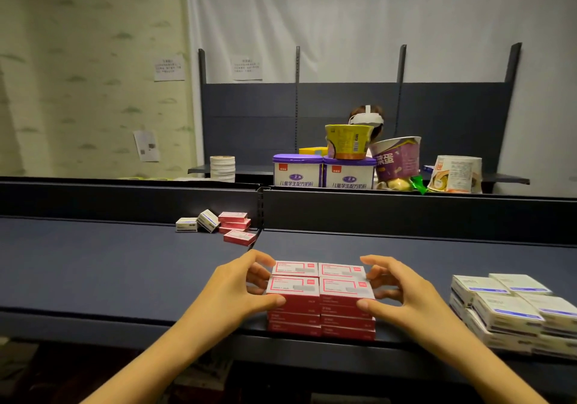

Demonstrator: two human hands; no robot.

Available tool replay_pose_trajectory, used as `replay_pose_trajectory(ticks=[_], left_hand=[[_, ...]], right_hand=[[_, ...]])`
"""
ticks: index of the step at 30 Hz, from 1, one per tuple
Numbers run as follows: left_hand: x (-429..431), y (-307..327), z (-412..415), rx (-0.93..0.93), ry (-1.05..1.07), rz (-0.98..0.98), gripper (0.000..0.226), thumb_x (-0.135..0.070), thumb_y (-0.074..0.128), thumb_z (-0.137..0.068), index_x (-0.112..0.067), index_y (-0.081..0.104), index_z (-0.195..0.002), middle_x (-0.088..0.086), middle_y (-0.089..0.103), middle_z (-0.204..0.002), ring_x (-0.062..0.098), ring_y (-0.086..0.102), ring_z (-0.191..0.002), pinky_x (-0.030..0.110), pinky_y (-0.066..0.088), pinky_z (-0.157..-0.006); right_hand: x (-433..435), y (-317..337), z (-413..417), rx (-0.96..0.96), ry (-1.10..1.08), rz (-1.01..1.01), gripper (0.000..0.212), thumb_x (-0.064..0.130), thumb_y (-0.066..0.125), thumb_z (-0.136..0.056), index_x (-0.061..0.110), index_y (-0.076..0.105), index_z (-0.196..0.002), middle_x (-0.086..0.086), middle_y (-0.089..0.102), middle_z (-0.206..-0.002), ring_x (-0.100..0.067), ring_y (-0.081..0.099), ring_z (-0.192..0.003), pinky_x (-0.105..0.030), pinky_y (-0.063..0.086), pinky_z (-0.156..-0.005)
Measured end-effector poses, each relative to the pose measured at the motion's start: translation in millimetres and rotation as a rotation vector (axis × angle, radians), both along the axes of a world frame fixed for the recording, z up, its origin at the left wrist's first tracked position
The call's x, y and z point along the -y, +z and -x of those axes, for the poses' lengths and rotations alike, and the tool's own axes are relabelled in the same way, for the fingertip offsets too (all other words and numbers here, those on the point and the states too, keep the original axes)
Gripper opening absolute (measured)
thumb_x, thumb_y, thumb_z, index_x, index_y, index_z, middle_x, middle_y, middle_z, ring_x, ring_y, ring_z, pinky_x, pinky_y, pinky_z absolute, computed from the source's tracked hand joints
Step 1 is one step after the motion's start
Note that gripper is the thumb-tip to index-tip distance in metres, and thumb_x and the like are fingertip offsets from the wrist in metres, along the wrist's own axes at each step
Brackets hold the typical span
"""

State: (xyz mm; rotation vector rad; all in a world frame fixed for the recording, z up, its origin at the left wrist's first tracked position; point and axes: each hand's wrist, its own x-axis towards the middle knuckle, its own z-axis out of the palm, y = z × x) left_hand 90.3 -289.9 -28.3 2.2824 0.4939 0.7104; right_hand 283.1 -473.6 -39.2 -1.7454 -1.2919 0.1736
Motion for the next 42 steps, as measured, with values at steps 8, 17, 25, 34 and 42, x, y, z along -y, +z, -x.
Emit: replay_pose_trajectory(ticks=[8, 17, 25, 34, 42], left_hand=[[2.0, -7.2, 3.2, 0.036, 0.025, -0.037, 0.042, -0.032, 0.072, -0.077, -0.033, 0.047, -0.111, -0.013, 0.055, -0.107, 0.006, 0.06, -0.094, 0.015, 0.055, -0.075], [-31.1, 9.3, 37.0, 0.23, 0.174, -0.13, 0.041, -0.034, 0.075, -0.072, -0.043, 0.049, -0.102, -0.018, 0.054, -0.103, 0.0, 0.056, -0.095, 0.013, 0.049, -0.072], [-120.2, 22.8, 86.8, 0.236, 0.203, -0.194, 0.047, -0.035, 0.075, -0.073, -0.038, 0.048, -0.111, -0.018, 0.05, -0.106, -0.001, 0.054, -0.099, 0.012, 0.044, -0.076], [-279.0, 14.2, 85.8, -0.12, 0.056, -0.283, 0.078, -0.034, 0.075, -0.075, -0.016, 0.035, -0.139, 0.001, 0.043, -0.138, 0.011, 0.044, -0.123, 0.021, 0.036, -0.1], [-375.0, -14.1, 27.4, -0.255, 0.121, -0.103, 0.085, -0.036, 0.074, -0.075, -0.006, 0.03, -0.142, 0.013, 0.037, -0.146, 0.024, 0.041, -0.131, 0.031, 0.036, -0.106]], right_hand=[[-0.7, 4.1, 4.5, 0.122, -0.053, 0.104, 0.074, 0.088, 0.049, -0.046, 0.055, 0.031, -0.109, 0.031, 0.04, -0.109, 0.0, 0.051, -0.104, -0.008, 0.048, -0.066], [-38.5, 35.2, 45.4, 0.209, -0.039, 0.032, 0.073, 0.076, 0.053, -0.062, 0.054, 0.021, -0.124, 0.045, 0.024, -0.115, 0.012, 0.036, -0.108, -0.019, 0.027, -0.097], [-121.4, 53.3, 112.9, 0.306, 0.015, -0.075, 0.086, 0.06, 0.056, -0.064, 0.038, 0.022, -0.14, 0.031, 0.028, -0.128, 0.012, 0.031, -0.119, -0.009, 0.027, -0.094], [-266.6, 56.7, 162.3, 0.175, 0.021, -0.033, 0.077, 0.039, 0.067, -0.079, 0.027, 0.025, -0.143, 0.008, 0.037, -0.145, 0.002, 0.036, -0.119, -0.019, 0.034, -0.096], [-378.7, 25.2, 106.6, 0.153, -0.088, 0.257, 0.07, 0.033, 0.068, -0.081, 0.015, 0.033, -0.139, -0.007, 0.042, -0.141, -0.02, 0.046, -0.124, -0.028, 0.041, -0.098]])
